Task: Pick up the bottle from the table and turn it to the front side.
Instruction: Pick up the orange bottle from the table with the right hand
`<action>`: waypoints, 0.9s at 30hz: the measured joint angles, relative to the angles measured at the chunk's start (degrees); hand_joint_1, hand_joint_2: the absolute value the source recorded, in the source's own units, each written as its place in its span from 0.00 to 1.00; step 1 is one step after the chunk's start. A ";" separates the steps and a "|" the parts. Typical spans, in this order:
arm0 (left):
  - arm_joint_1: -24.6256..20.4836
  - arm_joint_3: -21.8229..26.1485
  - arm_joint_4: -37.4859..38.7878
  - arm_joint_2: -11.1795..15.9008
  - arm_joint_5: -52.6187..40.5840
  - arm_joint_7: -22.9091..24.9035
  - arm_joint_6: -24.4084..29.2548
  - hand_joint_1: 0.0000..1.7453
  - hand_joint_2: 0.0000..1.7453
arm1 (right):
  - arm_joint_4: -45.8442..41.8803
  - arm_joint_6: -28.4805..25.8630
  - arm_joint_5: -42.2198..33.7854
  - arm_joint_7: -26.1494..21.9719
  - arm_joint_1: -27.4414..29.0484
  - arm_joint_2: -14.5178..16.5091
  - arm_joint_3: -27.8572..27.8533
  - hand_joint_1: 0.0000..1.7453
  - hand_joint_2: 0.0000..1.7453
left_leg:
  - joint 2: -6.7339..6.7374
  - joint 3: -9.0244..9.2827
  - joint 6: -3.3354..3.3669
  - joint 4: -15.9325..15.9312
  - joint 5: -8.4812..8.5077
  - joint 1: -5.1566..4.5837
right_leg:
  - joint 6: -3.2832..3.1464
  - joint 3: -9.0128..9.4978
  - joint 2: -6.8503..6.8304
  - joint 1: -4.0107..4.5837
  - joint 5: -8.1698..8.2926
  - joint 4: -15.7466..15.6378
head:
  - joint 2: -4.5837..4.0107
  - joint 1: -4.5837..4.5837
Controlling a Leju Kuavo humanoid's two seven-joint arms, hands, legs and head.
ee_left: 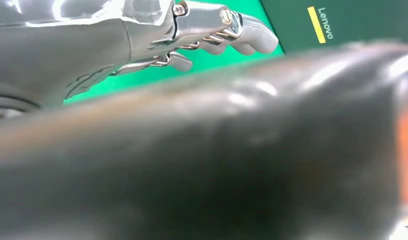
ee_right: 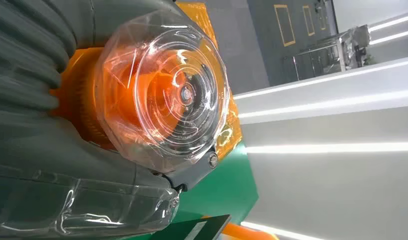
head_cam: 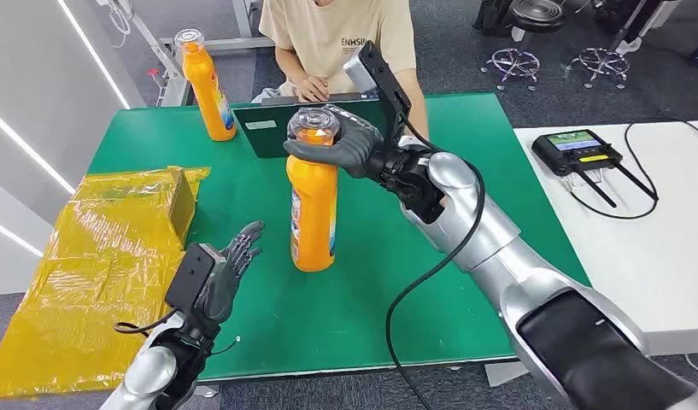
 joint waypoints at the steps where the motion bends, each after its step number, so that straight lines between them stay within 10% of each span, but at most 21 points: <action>1: -0.23 0.00 0.31 -0.14 0.00 -0.18 0.05 0.00 0.00 | 0.45 0.20 0.03 -0.25 -0.10 0.21 0.00 1.00 1.00 | 0.00 0.00 0.00 0.00 0.00 0.00 | 0.00 0.00 0.00 0.00 0.00 0.00 | 0.00 0.00; 23: -8.28 -4.60 6.86 -12.04 -17.48 2.18 14.20 0.00 0.00 | 5.86 -1.81 -3.60 0.64 -5.08 5.06 -3.63 1.00 1.00 | -0.02 -0.01 0.04 0.07 0.02 -0.01 | 0.05 0.01 -0.01 -0.05 0.04 0.01 | 0.00 -0.01; 27: -9.06 -5.53 8.47 -14.12 -15.38 2.30 12.81 0.00 1.00 | 6.43 -1.88 -3.84 0.55 -6.74 5.23 -4.13 1.00 1.00 | -0.01 0.00 0.04 0.08 0.02 -0.01 | 0.05 0.01 0.01 -0.05 0.04 0.00 | 0.00 -0.01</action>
